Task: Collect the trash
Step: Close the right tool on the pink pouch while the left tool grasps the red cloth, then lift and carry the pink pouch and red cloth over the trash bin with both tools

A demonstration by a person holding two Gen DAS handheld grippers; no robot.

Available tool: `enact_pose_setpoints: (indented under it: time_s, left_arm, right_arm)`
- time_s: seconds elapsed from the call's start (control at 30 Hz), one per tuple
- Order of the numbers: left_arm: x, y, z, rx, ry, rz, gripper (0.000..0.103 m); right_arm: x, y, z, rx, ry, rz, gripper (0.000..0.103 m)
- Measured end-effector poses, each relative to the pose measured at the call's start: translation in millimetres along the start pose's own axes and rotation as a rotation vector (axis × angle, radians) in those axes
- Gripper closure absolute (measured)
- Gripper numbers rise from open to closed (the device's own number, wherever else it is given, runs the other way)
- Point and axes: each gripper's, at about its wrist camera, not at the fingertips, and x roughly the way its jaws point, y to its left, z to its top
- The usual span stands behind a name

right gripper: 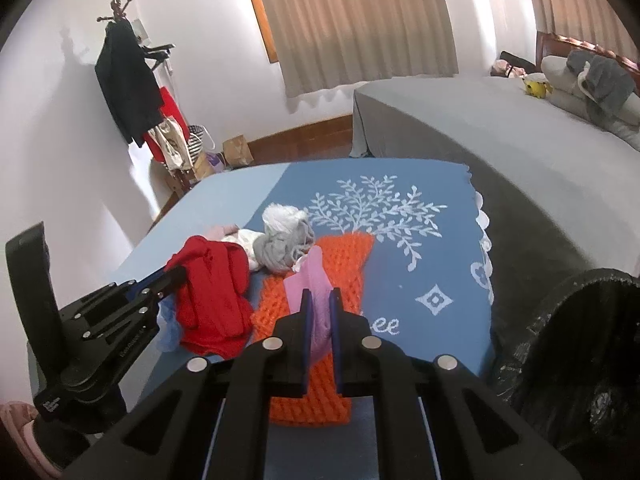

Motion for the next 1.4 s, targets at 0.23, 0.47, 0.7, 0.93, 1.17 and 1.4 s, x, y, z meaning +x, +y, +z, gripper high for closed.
enact_pose_setpoints:
  time_s: [0.23,0.47,0.7,0.93,1.17,1.4]
  left_arm:
    - [-29.0,-2.8,17.1,-0.003,-0.081,-0.021,0.098]
    - [-50.8,-10.7,28.9,-0.005,-0.127,-0.041,0.098]
    - [-71.5,-34.2,37.9,0.018,-0.165,-0.096,0.098]
    - [-83.7,-71.1,38.4,0.054,-0.180,-0.178,0.098]
    - [-88.4,-111.9,36.1,0.097,-0.178,-0.269,0.098]
    - [-88.1,-167.6,30.4,0.150,-0.165,-0.373,0.098]
  right_arm:
    - [-18.3,2.8,9.9,0.001,-0.047,0.013,0.094]
    - [-39.1,1.7,18.5,0.000,-0.092,0.006,0.094]
    - [-68.7,-6.8,22.6,0.009,-0.138,-0.016,0.094]
    - [-103.3,-25.6,18.3,0.024,-0.177,-0.068,0.094]
    - [-135.2,-54.6,7.1,0.057,-0.199,-0.142,0.094]
    - [-167.0,-97.1,-13.3,0.116,-0.208,-0.242,0.094]
